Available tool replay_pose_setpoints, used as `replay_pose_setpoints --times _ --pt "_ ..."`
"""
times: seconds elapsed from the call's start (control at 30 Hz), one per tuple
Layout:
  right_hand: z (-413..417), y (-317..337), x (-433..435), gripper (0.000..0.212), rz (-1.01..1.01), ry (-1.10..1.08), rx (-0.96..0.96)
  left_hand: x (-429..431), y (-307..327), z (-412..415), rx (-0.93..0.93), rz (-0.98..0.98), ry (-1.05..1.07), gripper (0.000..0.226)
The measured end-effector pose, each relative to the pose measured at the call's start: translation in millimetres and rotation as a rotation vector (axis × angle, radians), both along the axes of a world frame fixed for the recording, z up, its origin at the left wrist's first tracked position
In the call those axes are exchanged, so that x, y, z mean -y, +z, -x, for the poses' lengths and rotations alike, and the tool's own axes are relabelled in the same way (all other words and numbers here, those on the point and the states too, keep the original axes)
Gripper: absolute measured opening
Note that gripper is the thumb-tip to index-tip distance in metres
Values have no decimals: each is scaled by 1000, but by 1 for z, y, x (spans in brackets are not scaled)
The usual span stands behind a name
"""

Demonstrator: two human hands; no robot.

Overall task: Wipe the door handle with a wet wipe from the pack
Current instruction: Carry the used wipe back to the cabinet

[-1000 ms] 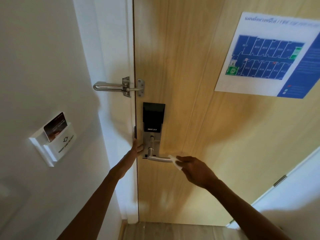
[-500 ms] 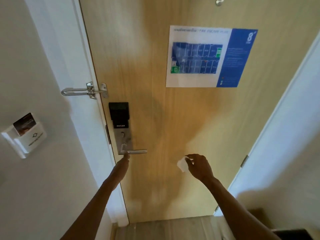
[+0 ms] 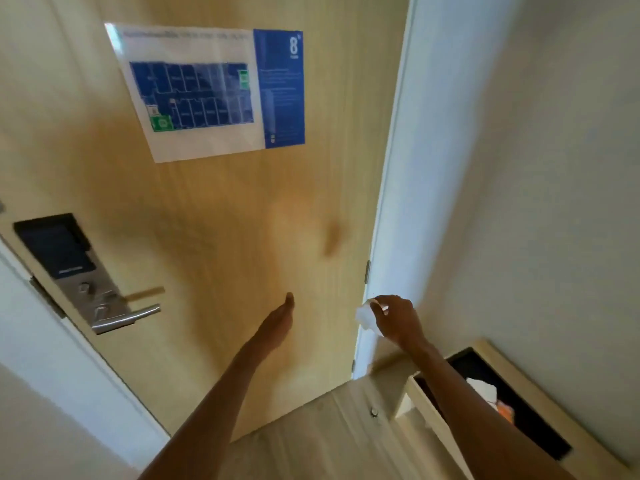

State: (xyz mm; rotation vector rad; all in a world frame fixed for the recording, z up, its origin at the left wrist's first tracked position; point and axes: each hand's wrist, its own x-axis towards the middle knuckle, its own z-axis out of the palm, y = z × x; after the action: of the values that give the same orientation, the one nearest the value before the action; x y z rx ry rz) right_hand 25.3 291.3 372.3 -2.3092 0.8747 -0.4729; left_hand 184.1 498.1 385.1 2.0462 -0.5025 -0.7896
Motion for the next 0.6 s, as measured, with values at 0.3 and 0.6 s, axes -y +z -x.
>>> replay_pose_setpoints --times 0.3,0.6 --pt "114 -41 112 30 -67 -322 -147 181 -30 63 28 -94 -449 76" --pt "203 -62 200 24 -83 -716 -258 341 -69 97 111 -141 -834 63"
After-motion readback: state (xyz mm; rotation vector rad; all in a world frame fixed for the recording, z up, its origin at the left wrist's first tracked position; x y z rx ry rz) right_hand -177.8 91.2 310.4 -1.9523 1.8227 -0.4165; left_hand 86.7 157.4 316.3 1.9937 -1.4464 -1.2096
